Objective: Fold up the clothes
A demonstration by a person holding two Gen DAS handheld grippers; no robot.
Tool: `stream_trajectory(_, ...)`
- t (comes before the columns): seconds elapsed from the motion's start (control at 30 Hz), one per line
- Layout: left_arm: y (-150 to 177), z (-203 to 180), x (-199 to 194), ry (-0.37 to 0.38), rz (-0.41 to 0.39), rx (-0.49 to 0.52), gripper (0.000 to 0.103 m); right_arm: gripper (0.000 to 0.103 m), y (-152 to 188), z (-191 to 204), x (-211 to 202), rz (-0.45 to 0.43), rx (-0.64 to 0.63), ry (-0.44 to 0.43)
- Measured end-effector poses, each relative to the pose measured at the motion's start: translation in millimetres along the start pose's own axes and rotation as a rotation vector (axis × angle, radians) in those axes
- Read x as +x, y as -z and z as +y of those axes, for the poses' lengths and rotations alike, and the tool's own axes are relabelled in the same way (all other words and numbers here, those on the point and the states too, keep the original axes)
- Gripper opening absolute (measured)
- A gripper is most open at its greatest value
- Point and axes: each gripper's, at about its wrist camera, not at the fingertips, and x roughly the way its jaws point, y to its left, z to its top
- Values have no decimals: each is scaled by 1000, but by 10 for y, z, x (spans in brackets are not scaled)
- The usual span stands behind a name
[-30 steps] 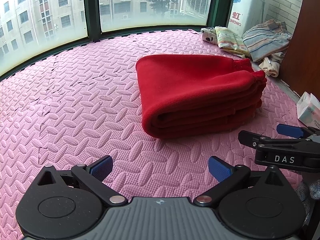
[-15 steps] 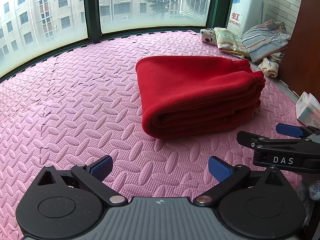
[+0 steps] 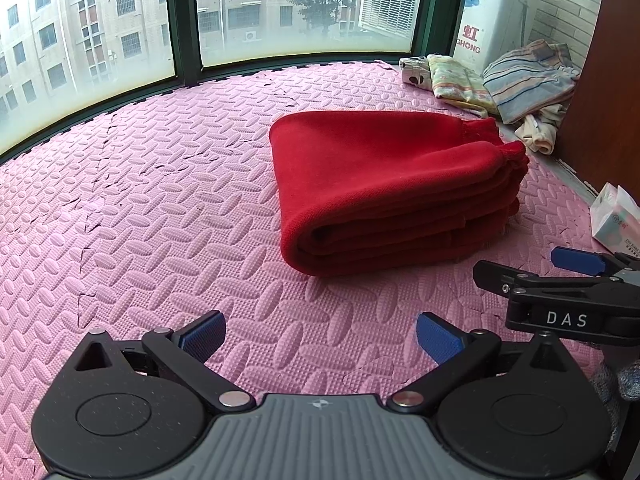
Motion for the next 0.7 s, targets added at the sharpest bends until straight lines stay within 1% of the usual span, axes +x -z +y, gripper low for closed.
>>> stream_trajectory(0.7,-19,-1,10,6,-6,1,103,103,-19,-7,24,0,-3,7)
